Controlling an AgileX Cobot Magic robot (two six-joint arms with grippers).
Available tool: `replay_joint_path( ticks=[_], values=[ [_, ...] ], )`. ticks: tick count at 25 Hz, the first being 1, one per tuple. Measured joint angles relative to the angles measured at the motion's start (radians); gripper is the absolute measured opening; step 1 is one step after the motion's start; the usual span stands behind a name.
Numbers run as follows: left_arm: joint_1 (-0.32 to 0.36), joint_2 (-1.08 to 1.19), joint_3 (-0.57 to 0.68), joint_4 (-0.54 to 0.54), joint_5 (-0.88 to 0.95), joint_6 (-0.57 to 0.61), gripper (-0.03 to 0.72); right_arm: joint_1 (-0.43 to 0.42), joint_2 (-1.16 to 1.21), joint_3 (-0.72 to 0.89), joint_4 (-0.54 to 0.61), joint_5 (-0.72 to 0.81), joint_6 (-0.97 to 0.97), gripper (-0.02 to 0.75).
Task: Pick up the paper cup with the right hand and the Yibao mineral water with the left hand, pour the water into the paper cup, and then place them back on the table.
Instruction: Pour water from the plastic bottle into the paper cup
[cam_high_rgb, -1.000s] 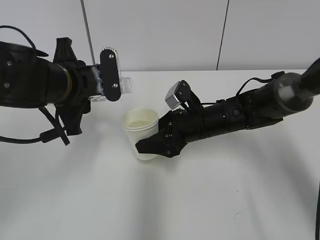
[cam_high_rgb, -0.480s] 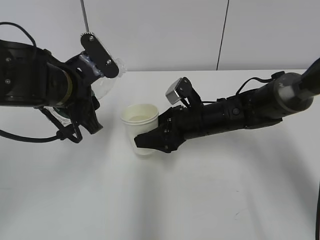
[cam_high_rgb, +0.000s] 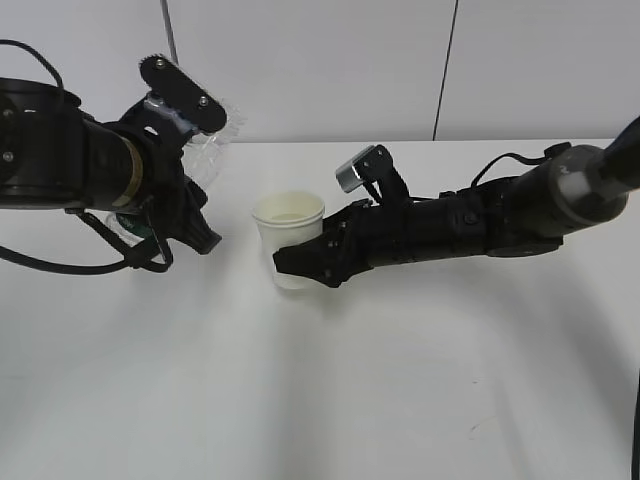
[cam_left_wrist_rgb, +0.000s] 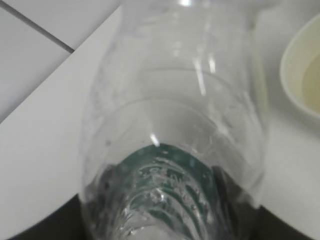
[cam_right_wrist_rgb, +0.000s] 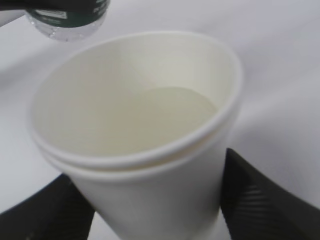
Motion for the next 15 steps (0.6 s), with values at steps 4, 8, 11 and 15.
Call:
replay_joint_path(
  ticks=[4, 8, 11, 15],
  values=[
    [0.033, 0.0, 0.0, -0.002, -0.024, -0.03, 0.347, -0.022, 0.0, 0.0, 0.055, 0.016, 0.0, 0.549],
    [0.067, 0.0, 0.0, -0.003, -0.098, -0.067, 0.347, -0.061, 0.0, 0.0, 0.096, 0.02, 0.0, 0.549],
    [0.101, 0.0, 0.0, -0.005, -0.174, -0.107, 0.347, -0.09, 0.0, 0.0, 0.126, 0.034, 0.0, 0.549],
    [0.149, 0.0, 0.0, -0.006, -0.273, -0.14, 0.347, -0.122, 0.0, 0.0, 0.169, 0.065, 0.0, 0.549]
  ],
)
